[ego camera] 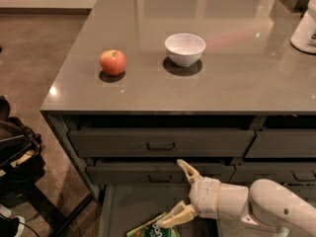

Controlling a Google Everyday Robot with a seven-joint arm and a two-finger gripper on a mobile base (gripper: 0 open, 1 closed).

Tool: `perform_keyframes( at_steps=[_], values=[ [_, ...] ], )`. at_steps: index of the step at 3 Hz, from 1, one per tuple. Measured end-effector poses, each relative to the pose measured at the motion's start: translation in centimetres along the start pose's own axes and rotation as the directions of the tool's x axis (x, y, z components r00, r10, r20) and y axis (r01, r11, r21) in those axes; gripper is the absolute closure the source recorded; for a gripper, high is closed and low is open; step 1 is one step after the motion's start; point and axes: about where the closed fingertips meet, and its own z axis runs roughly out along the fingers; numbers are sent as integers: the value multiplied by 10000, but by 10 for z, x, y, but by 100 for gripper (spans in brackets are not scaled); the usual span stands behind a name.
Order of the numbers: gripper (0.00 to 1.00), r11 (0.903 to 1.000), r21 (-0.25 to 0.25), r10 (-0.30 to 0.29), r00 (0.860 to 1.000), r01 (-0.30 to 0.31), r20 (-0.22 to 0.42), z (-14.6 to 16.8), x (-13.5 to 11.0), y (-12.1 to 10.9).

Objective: Pick green rice chip bag from bottom drawer and place on counter

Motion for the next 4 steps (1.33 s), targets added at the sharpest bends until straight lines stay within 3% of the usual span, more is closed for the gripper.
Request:
perform_keyframes(
  at_steps=[1, 2, 3, 4],
  values=[
    [0, 9986, -519, -81, 9986, 109, 527, 51, 19, 29],
    [0, 9998, -179, -124, 9987, 133, 491, 106, 70, 22],
    [0, 9979, 213, 606, 9969, -618, 504, 131, 103, 22],
    [0, 9977, 205, 634, 9967, -645, 515, 132, 104, 23]
  ],
)
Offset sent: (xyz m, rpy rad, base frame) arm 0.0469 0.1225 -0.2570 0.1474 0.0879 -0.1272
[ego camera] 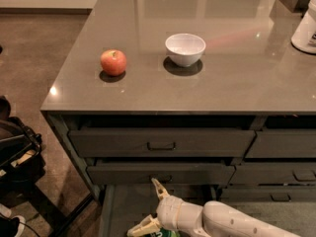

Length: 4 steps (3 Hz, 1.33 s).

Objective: Pick green rice chip bag from bottom drawer and place on counter

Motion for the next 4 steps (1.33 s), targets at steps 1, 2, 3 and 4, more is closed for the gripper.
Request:
perform_keyframes(
  at_steps=[1, 2, 3, 4],
  values=[
    [0, 9990, -352, -276, 9994, 268, -224, 6, 19, -6],
    [0, 9896, -1304, -674, 9968, 614, -419, 22, 73, -20],
    [0, 9759, -2163, -406, 9979, 287, -506, 10, 159, -63],
    [0, 9721, -2325, -426, 9980, 303, -478, 16, 159, -61]
  ],
)
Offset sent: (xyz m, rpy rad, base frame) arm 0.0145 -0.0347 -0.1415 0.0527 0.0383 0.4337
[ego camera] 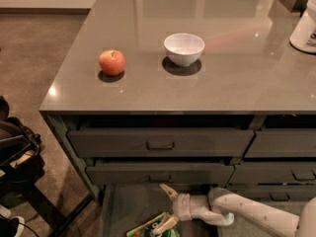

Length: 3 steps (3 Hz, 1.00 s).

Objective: Pick green rice chip bag from bottom drawer and place on counter

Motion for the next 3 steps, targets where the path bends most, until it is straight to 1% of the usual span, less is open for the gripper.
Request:
perform_keyframes(
  at_steps=[1, 2, 3],
  values=[
    [0, 9943, -1062, 84, 9997, -110, -245, 16, 36, 6],
    [0, 9803, -1962, 254, 9996, -227, 112, 17, 80, 6],
    [0, 9744, -2241, 295, 9981, -166, 544, 11, 82, 1]
  ],
)
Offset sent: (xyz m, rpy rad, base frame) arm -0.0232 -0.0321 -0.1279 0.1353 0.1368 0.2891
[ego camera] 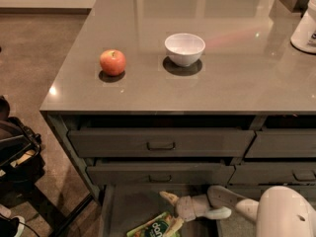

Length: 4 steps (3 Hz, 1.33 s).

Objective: Pick green rice chip bag from bottom drawer and place on counter

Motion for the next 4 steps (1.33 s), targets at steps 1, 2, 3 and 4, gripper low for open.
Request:
perform_keyframes(
  at_steps=[1, 2, 3, 4],
  values=[
    [0, 10000, 4, -23, 10000, 23, -1, 0, -1, -1],
    [0, 9997, 242, -16, 9977, 33, -675, 3, 3, 1],
    [0, 9988, 478, 152, 9803, -59, -1967, 6, 7, 26],
    [0, 9937, 1054, 675, 9537, -380, -2929, 13, 31, 47]
  ],
)
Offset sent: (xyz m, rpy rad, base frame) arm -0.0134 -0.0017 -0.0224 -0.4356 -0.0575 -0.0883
